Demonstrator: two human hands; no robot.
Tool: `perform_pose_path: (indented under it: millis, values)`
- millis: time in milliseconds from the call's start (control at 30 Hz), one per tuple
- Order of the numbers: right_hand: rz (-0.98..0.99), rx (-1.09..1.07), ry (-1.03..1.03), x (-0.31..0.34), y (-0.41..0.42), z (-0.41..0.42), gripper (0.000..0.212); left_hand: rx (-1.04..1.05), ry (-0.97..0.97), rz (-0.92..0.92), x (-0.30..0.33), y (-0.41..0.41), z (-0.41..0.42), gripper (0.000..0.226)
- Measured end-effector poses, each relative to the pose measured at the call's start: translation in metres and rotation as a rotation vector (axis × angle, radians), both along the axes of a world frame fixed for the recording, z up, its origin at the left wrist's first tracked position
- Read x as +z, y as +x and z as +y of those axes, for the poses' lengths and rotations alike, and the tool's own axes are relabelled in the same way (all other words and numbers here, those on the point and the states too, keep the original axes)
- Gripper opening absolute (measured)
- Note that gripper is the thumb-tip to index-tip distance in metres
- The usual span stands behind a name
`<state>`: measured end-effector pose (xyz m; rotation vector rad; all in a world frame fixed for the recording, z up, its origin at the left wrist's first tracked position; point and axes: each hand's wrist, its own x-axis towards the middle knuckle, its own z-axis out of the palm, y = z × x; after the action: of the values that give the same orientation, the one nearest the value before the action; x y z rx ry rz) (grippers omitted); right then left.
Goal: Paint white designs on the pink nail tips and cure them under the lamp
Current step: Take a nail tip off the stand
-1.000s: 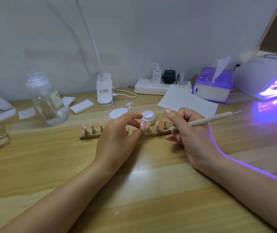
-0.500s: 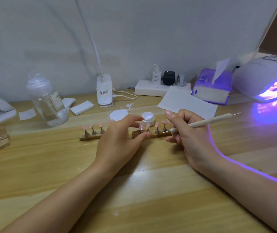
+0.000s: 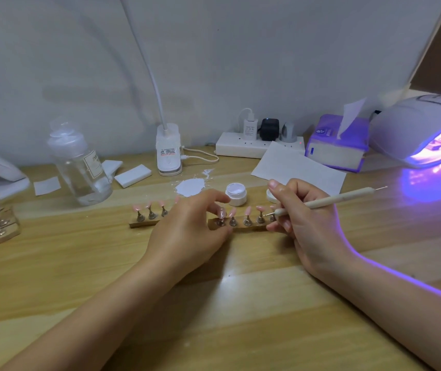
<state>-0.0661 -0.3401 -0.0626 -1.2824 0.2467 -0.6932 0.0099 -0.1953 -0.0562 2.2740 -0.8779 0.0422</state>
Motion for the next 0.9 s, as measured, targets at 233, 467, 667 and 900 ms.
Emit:
perform_pose_path:
  millis: [233, 467, 667, 900]
  values:
    - [-0.028, 0.002, -0.031, 0.0003, 0.0002, 0.0018, 0.042, 0.032, 0.085, -0.241, 0.0068, -0.0084, -0.0057, 0.027]
    - [-0.016, -0.001, -0.047, 0.0017, -0.0005, 0.0026, 0.042, -0.001, 0.061, -0.310, 0.0043, -0.0038, -0.0056, 0.011]
    - [-0.007, 0.002, -0.045, 0.0007, -0.0008, 0.0019, 0.044, -0.131, -0.028, -0.312, 0.0013, -0.0006, -0.0091, 0.002]
    - [-0.036, -0.041, -0.061, 0.0004, -0.0010, 0.0011, 0.042, -0.199, -0.346, -0.451, 0.0037, -0.0103, -0.0083, 0.008]
